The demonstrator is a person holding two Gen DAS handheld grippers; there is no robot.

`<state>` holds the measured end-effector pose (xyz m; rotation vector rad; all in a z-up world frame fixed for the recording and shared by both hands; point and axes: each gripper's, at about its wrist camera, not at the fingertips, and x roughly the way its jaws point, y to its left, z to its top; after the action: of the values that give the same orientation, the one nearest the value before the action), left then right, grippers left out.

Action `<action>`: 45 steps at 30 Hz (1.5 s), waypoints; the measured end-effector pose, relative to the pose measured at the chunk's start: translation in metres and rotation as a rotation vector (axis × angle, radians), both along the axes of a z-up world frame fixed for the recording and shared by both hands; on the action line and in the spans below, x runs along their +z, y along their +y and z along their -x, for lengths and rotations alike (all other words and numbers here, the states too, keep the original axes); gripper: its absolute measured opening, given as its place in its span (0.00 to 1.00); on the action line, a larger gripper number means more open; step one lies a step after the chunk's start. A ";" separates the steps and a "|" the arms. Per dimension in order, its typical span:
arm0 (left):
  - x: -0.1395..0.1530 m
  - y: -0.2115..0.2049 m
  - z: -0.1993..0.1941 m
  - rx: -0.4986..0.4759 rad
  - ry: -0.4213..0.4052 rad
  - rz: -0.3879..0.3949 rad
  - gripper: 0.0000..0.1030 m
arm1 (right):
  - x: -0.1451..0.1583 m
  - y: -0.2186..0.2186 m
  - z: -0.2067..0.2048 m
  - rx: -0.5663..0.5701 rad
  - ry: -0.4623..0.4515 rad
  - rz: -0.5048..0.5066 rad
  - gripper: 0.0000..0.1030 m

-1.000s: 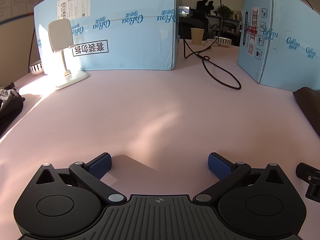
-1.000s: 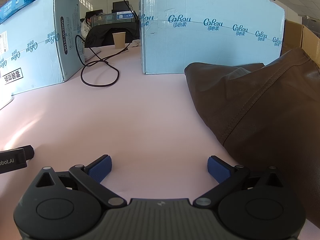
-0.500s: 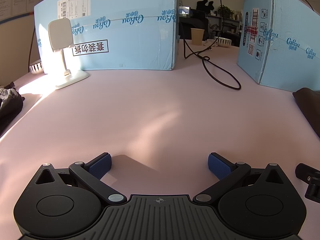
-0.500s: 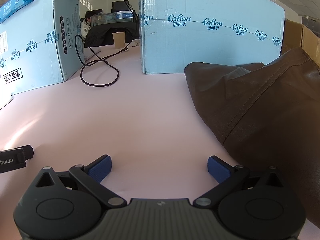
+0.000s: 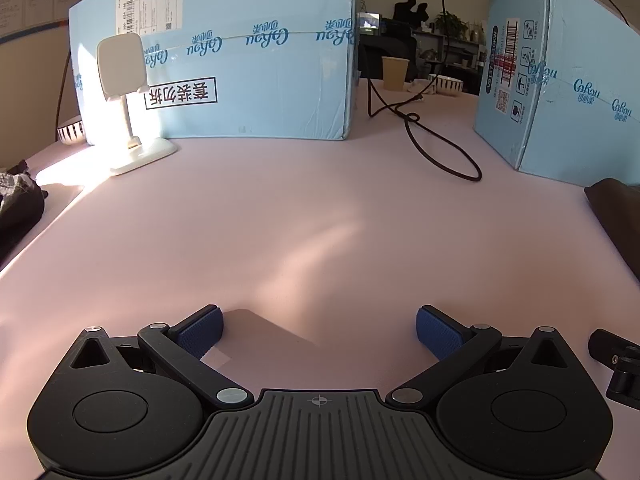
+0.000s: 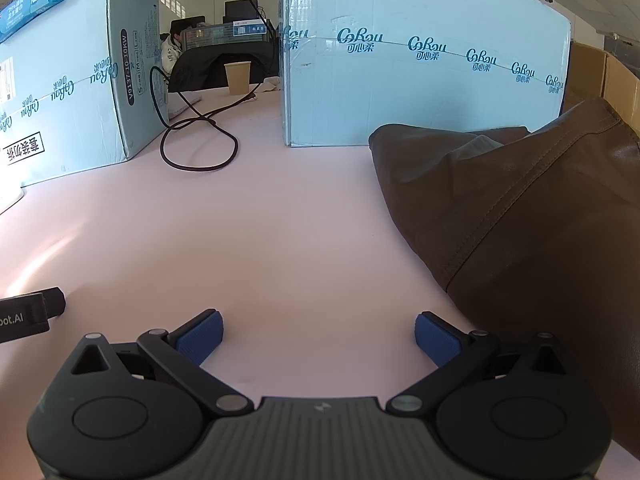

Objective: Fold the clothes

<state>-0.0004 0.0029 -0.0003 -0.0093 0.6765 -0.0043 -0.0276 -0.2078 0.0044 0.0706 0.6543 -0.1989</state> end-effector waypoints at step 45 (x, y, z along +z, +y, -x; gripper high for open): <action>0.063 -0.226 0.079 -0.900 -0.325 -0.126 1.00 | 0.033 -0.246 0.193 0.040 -0.509 -0.150 1.00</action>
<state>-0.0796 -0.2233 0.0624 0.4101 0.3093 -0.8121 -0.2204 -0.4534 0.0373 0.2431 0.1619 -0.0861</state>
